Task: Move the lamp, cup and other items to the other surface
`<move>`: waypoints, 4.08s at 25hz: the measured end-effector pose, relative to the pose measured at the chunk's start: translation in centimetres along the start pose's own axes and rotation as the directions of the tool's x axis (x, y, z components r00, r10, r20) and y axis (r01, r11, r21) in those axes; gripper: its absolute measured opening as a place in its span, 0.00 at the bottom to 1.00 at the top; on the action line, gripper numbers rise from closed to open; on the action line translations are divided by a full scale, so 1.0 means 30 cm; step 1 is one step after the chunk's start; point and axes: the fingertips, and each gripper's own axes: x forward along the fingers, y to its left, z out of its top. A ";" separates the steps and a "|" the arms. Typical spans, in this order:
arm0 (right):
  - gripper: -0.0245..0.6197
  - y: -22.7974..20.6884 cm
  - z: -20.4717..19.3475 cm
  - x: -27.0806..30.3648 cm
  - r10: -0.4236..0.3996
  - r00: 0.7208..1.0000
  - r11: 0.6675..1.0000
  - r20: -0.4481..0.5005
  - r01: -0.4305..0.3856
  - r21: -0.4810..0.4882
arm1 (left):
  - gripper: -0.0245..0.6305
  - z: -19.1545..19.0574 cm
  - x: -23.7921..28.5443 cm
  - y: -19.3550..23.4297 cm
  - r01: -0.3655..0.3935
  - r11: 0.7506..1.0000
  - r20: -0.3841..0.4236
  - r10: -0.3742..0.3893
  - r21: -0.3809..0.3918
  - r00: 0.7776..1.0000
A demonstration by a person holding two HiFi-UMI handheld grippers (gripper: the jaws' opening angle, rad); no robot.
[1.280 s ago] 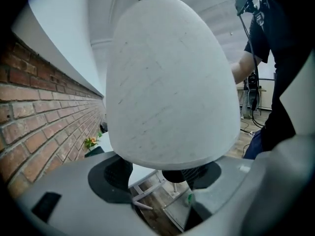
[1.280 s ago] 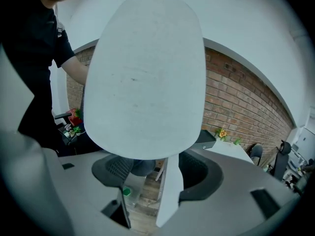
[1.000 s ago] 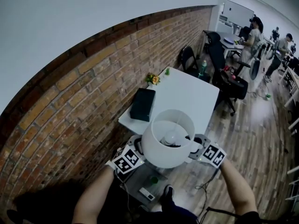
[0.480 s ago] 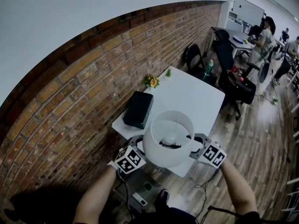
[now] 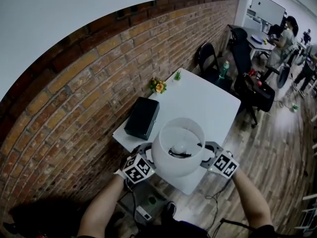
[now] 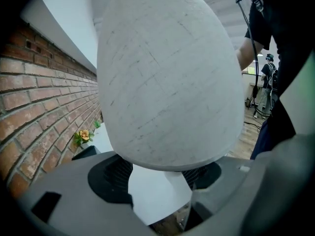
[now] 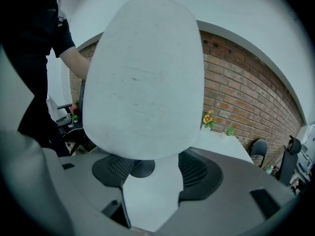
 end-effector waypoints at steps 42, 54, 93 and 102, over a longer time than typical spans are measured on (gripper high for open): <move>0.46 0.049 -0.243 -0.053 -0.063 0.998 0.987 -0.029 0.067 0.144 | 0.48 -0.218 -0.069 -0.151 -0.051 0.983 -0.051 0.043 -0.177 0.998; 0.44 0.441 -0.008 -0.095 -0.095 0.995 0.987 0.042 0.088 0.136 | 0.48 -0.327 -0.500 -0.375 -0.146 0.954 0.033 0.160 -0.260 0.987; 0.43 1.381 -0.387 0.514 0.004 0.989 0.967 -0.147 0.034 0.252 | 0.37 -1.053 -0.879 -1.188 -0.450 0.564 -0.219 0.430 -0.692 0.876; 0.46 1.415 -0.670 0.805 0.088 0.970 0.968 -0.227 -0.029 0.251 | 0.37 -1.164 -0.675 -1.200 -0.465 0.474 -0.265 0.429 -0.748 0.864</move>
